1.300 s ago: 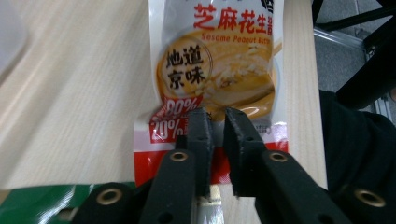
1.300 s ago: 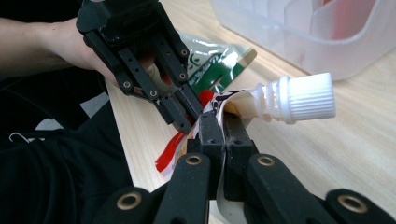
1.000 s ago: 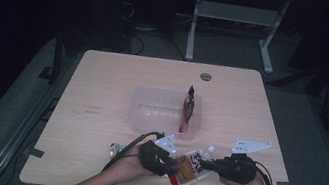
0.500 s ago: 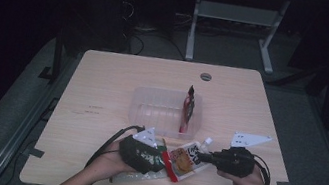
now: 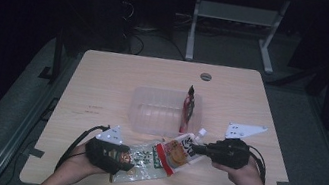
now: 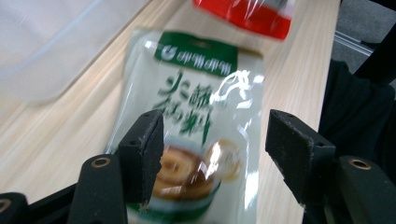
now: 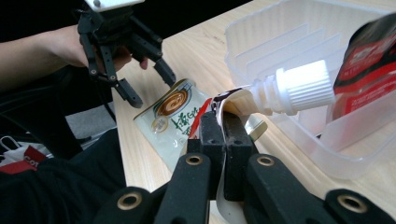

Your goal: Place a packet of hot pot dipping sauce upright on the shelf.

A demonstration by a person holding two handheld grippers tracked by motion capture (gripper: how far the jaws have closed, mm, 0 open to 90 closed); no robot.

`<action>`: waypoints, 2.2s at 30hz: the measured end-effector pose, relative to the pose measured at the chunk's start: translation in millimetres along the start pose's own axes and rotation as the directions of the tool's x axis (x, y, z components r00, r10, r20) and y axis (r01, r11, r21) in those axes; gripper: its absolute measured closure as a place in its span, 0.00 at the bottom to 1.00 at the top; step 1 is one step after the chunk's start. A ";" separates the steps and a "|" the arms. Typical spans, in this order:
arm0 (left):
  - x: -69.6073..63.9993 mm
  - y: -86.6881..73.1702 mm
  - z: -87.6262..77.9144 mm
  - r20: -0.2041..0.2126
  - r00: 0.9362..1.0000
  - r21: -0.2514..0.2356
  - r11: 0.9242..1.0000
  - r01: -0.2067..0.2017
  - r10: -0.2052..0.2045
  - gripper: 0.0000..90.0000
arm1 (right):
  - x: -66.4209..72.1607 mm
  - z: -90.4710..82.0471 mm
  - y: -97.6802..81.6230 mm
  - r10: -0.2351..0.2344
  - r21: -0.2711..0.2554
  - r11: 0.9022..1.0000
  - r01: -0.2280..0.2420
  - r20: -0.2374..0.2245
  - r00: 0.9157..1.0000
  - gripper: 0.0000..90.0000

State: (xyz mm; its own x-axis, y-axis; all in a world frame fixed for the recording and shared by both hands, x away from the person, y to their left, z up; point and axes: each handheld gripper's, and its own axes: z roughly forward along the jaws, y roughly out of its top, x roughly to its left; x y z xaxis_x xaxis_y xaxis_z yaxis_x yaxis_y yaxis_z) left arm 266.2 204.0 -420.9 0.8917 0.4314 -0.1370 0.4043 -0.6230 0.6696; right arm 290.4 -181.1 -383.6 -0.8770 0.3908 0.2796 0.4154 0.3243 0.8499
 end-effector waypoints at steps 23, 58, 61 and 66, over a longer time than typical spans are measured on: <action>21.2 -31.2 -25.7 -0.038 0.997 -0.030 0.998 0.059 -0.060 0.30 | 4.9 14.5 72.3 -0.025 -0.022 0.999 0.027 0.089 0.996 0.99; 25.8 -34.6 -23.6 -0.035 0.997 -0.020 0.997 0.071 -0.072 0.29 | -45.9 63.9 120.7 0.043 0.066 0.995 -0.069 0.335 0.941 0.99; 25.7 -34.7 -23.3 -0.035 0.997 -0.019 0.997 0.072 -0.073 0.29 | -45.4 67.4 118.6 0.045 0.081 0.994 -0.077 0.341 0.939 0.98; 25.5 -35.0 -22.6 -0.031 0.997 -0.020 0.997 0.076 -0.077 0.29 | -45.2 70.4 117.2 0.042 0.090 0.993 -0.078 0.347 0.937 0.97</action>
State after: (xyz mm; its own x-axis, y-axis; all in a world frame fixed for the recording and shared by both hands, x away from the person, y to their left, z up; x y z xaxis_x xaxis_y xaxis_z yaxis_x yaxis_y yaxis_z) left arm 270.3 251.5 -431.3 0.8512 0.4982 -0.1649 0.4668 -0.5752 0.6717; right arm 395.7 -100.1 -328.1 -0.7207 0.6785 0.1426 0.5024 0.3694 0.7817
